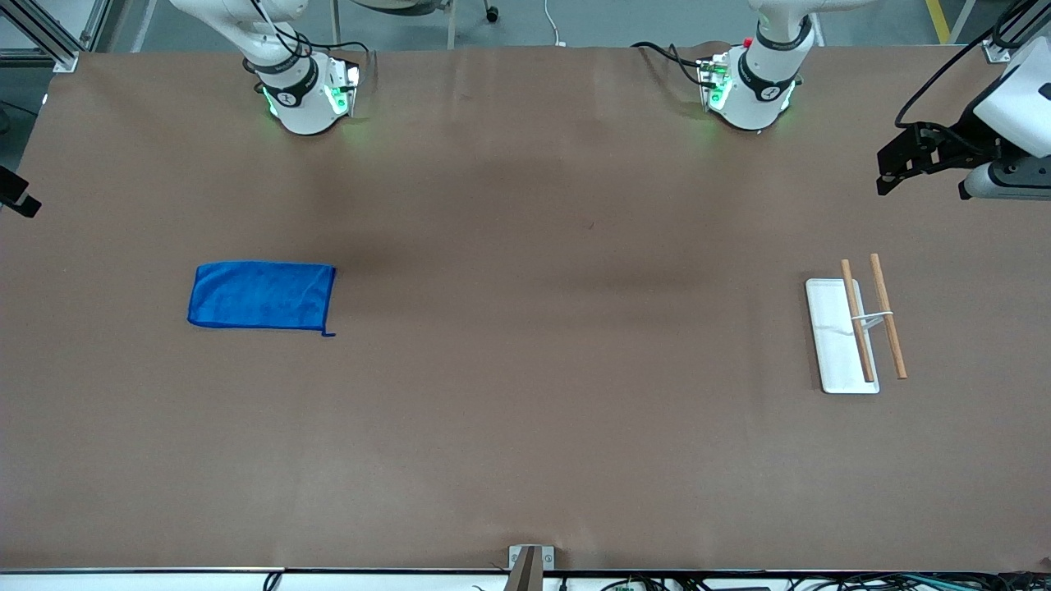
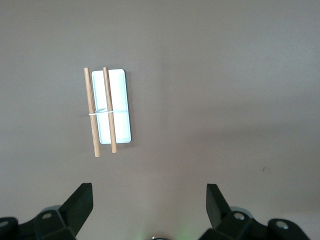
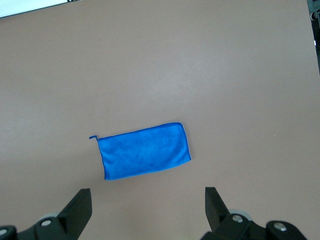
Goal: Right arm passes towel to left arm to hang
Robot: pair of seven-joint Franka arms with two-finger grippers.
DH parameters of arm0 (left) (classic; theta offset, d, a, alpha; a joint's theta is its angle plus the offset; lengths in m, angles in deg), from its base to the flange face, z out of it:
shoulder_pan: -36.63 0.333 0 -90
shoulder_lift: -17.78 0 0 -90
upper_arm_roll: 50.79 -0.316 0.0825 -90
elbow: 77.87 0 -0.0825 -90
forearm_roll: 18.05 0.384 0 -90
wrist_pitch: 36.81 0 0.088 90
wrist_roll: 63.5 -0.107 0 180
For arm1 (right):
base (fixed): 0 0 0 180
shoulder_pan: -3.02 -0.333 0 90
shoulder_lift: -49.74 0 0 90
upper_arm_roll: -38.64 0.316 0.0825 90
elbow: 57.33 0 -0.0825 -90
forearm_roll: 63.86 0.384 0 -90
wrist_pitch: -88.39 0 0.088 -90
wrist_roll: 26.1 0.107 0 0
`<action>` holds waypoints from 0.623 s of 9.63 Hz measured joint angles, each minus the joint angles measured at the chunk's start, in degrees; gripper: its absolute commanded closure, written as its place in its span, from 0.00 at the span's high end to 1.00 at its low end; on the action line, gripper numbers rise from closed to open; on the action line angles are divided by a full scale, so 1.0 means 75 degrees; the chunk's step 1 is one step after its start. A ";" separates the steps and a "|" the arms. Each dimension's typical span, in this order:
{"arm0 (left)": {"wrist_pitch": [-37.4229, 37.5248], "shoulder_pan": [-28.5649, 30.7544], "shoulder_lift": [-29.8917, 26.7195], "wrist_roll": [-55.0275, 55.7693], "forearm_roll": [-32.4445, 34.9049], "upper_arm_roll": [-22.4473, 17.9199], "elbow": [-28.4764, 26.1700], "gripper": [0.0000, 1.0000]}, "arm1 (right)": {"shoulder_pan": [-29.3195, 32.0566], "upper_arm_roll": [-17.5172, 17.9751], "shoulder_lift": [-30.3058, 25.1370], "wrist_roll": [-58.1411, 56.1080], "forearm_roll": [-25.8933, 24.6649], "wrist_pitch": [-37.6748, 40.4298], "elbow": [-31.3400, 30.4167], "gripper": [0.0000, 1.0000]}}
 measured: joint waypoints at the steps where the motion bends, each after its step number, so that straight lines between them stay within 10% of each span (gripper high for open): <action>1: 0.0000 0.0000 0.0000 0.0000 0.0013 0.0000 0.0000 1.00 | 0.0000 0.0000 0.0000 0.0000 0.0000 0.0000 0.0000 1.00; 6: 0.0000 0.0014 0.0001 -0.0001 0.0033 -0.0009 0.0010 1.00 | 0.0000 0.0001 0.0003 -0.0015 0.0000 0.0139 -0.0003 1.00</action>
